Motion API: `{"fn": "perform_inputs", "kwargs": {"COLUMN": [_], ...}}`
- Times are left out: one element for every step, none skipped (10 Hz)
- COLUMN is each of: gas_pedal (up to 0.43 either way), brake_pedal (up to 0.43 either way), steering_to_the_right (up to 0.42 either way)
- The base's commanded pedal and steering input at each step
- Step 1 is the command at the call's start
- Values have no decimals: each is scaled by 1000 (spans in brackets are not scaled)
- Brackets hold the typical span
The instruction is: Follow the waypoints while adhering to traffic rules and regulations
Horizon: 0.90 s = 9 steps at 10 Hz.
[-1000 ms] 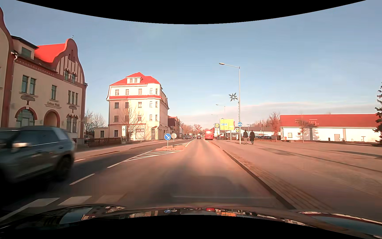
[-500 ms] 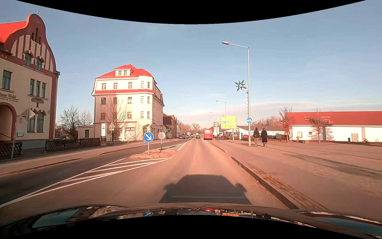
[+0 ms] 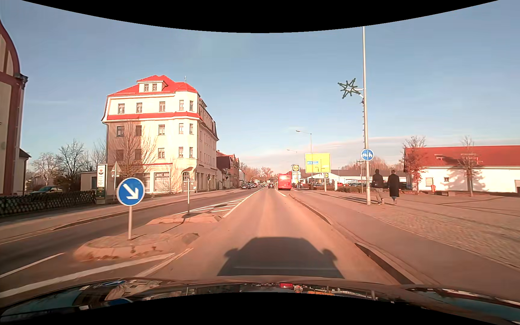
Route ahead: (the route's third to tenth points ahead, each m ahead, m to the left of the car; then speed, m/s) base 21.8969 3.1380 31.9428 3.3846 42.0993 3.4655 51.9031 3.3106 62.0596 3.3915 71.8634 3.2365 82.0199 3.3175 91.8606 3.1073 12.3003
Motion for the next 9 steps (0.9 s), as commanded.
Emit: {"fn": "perform_inputs", "kwargs": {"gas_pedal": [110, 110, 110, 110, 110, 110, 98, 98, 98], "brake_pedal": [0, 0, 0, 0, 0, 0, 0, 0, 0], "steering_to_the_right": [-12, -12, -12, -12, -11, -10, -8, -6, -6]}}
